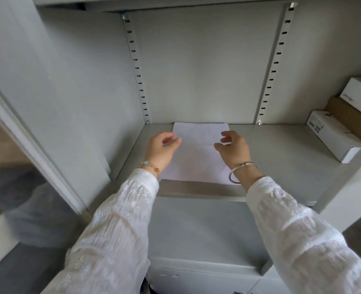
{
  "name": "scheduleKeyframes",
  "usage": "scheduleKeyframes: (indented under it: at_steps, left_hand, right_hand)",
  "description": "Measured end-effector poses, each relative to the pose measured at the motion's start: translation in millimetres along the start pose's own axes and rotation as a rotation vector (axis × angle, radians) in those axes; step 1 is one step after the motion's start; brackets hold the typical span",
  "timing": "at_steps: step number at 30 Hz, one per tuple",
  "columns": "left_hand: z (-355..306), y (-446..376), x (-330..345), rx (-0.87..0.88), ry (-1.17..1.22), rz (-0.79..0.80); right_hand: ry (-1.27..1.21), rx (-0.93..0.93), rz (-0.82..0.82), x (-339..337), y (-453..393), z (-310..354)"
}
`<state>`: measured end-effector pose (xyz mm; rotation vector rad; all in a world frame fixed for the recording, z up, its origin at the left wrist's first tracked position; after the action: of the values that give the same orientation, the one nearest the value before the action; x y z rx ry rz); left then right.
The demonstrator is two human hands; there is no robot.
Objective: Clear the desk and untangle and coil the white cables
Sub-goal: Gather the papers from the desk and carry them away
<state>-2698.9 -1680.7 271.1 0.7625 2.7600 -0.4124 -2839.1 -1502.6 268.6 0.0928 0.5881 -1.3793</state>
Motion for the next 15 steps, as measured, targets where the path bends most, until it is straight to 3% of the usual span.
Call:
scheduleKeyframes:
  at_steps: [9, 15]
  left_hand:
    - [-12, 159, -71, -0.038, 0.042, -0.139]
    - [4, 304, -135, -0.140, 0.016, -0.356]
  right_hand:
    - [-0.199, -0.164, 0.212, -11, 116, 32]
    - [-0.242, -0.246, 0.478, -29, 243, 37]
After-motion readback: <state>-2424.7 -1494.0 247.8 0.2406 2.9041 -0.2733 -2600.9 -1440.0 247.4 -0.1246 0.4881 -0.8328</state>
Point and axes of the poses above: each hand's wrist, its own y-axis away from the middle knuckle, its own x-axis out of the palm, z = x × y, the point moved 7 cm from there along -y, towards the middle knuckle, and after that the axes turned 10 degrees about -z, right-handed, at the moved point
